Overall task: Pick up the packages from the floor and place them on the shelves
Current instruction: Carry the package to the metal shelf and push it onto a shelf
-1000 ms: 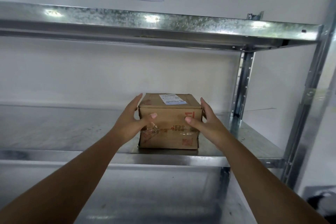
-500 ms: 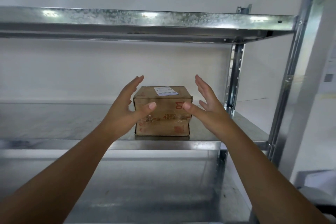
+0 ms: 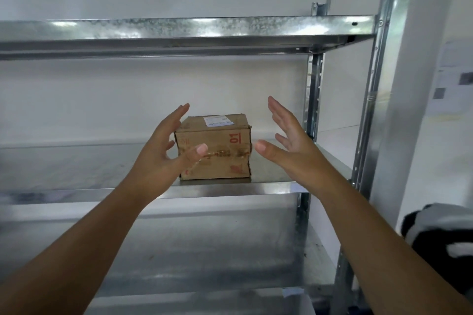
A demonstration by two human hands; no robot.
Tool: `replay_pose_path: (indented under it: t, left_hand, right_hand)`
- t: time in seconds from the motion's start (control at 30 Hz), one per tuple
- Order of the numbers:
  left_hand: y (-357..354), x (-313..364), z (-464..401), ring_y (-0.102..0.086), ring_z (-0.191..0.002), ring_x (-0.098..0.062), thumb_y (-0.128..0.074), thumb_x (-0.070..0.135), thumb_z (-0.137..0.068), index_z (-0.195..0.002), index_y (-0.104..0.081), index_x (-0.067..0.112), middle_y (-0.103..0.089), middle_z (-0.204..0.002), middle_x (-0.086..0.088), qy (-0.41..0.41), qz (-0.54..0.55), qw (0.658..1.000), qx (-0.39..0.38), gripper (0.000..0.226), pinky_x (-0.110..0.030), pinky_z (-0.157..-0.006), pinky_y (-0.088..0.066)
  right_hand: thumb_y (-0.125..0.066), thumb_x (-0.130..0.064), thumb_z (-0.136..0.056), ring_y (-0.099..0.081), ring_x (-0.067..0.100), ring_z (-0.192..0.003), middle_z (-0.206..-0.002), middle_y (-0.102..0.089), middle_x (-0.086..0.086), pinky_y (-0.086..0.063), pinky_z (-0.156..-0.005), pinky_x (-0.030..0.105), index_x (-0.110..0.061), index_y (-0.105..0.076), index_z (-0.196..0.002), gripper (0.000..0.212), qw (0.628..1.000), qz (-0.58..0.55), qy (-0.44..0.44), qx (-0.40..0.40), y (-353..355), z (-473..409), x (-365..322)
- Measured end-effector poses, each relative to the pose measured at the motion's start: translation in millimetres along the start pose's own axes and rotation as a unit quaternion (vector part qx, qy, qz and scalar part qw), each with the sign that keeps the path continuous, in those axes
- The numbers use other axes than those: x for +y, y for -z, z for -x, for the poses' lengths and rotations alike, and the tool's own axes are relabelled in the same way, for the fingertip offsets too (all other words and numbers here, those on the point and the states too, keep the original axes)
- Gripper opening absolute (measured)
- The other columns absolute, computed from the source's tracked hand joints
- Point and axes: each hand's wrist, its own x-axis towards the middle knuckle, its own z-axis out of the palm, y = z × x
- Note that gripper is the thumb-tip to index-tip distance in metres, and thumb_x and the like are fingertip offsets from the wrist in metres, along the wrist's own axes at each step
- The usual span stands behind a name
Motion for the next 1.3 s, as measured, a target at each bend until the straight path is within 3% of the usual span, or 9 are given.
replay_pose_path:
  t: [0.1,0.23,0.37,0.53,0.63,0.77,0.93,1.1,1.3]
  left_hand:
    - [8,3,12,-0.038,-0.144,-0.003,-0.072,0.061,-0.086,-0.161,-0.031,0.05,-0.038,-0.156,0.023,-0.014,0.001,1.0,-0.006,0.086,-0.04,-0.124,-0.034]
    - [30,11,28,-0.037,-0.153,-0.01,-0.066,0.06,-0.079,-0.159,-0.031,0.053,-0.036,-0.169,0.015,-0.027,0.013,0.999,-0.014,0.088,-0.042,-0.125,-0.036]
    - [60,14,40,-0.038,-0.154,-0.008,-0.07,0.06,-0.077,-0.159,-0.034,0.051,-0.036,-0.17,0.016,-0.04,0.031,0.999,-0.021,0.09,-0.04,-0.124,-0.038]
    - [85,8,62,-0.038,-0.153,-0.005,-0.068,0.057,-0.079,-0.159,-0.034,0.051,-0.035,-0.17,0.017,-0.046,0.041,0.998,-0.028,0.087,-0.033,-0.12,-0.038]
    - [91,4,81,-0.039,-0.149,0.002,-0.069,0.061,-0.081,-0.159,-0.035,0.051,-0.035,-0.169,0.02,-0.052,0.037,0.997,-0.039,0.086,-0.03,-0.119,-0.038]
    - [95,4,94,-0.039,-0.149,0.005,-0.069,0.056,-0.086,-0.16,-0.033,0.05,-0.034,-0.169,0.022,-0.054,0.026,0.998,-0.037,0.082,-0.029,-0.119,-0.036]
    - [99,7,106,-0.038,-0.152,0.002,-0.068,0.065,-0.08,-0.158,-0.035,0.054,-0.036,-0.169,0.022,-0.047,0.037,0.998,-0.035,0.086,-0.028,-0.118,-0.037]
    - [99,9,125,-0.038,-0.15,0.009,-0.066,0.067,-0.078,-0.157,-0.035,0.056,-0.038,-0.166,0.028,-0.044,0.048,0.997,-0.043,0.086,-0.024,-0.116,-0.038]
    - [94,8,157,-0.038,-0.15,0.011,-0.066,0.063,-0.081,-0.157,-0.037,0.054,-0.038,-0.165,0.031,-0.036,0.05,0.996,-0.06,0.082,-0.03,-0.121,-0.038]
  right_hand:
    - [-0.07,-0.095,-0.056,-0.02,0.016,-0.163,-0.174,-0.017,-0.026,-0.026,-0.13,0.051,-0.071,-0.021,-0.152,0.11,1.0,0.009,0.002,-0.007,-2,17,-12]
    - [-0.069,-0.094,-0.059,-0.022,0.014,-0.163,-0.174,-0.019,-0.025,-0.027,-0.13,0.053,-0.074,-0.023,-0.149,0.104,1.0,0.023,-0.005,0.008,-12,36,-34]
    - [-0.068,-0.092,-0.062,-0.023,-0.004,-0.159,-0.169,-0.026,-0.034,-0.024,-0.132,0.04,-0.077,-0.028,-0.143,0.092,0.999,0.029,0.01,0.018,-33,50,-59]
    - [-0.072,-0.081,-0.073,-0.024,-0.003,-0.159,-0.164,-0.028,-0.037,-0.024,-0.131,0.038,-0.077,-0.029,-0.141,0.082,0.999,0.032,0.007,0.021,-66,68,-78]
    - [-0.074,-0.064,-0.083,-0.025,-0.011,-0.155,-0.155,-0.03,-0.045,-0.024,-0.127,0.025,-0.075,-0.028,-0.14,0.074,0.999,0.025,0.014,0.014,-80,81,-83]
    - [-0.072,-0.06,-0.08,-0.03,-0.032,-0.137,-0.137,-0.034,-0.06,-0.028,-0.114,0.006,-0.071,-0.029,-0.14,0.074,1.0,0.012,0.01,0.006,-87,93,-88]
    - [-0.073,-0.055,-0.087,-0.026,-0.022,-0.149,-0.14,-0.033,-0.061,-0.024,-0.125,0.021,-0.069,-0.028,-0.144,0.074,1.0,0.016,0.015,0.012,-84,106,-93]
    - [-0.072,-0.058,-0.085,-0.023,-0.017,-0.153,-0.171,-0.023,-0.031,-0.023,-0.129,0.026,-0.055,-0.026,-0.159,0.087,1.0,0.012,0.016,0.011,-86,128,-93]
    - [-0.07,-0.069,-0.083,-0.023,-0.011,-0.156,-0.169,-0.026,-0.035,-0.024,-0.132,0.037,-0.062,-0.024,-0.156,0.086,1.0,0.013,0.004,0.015,-95,160,-91]
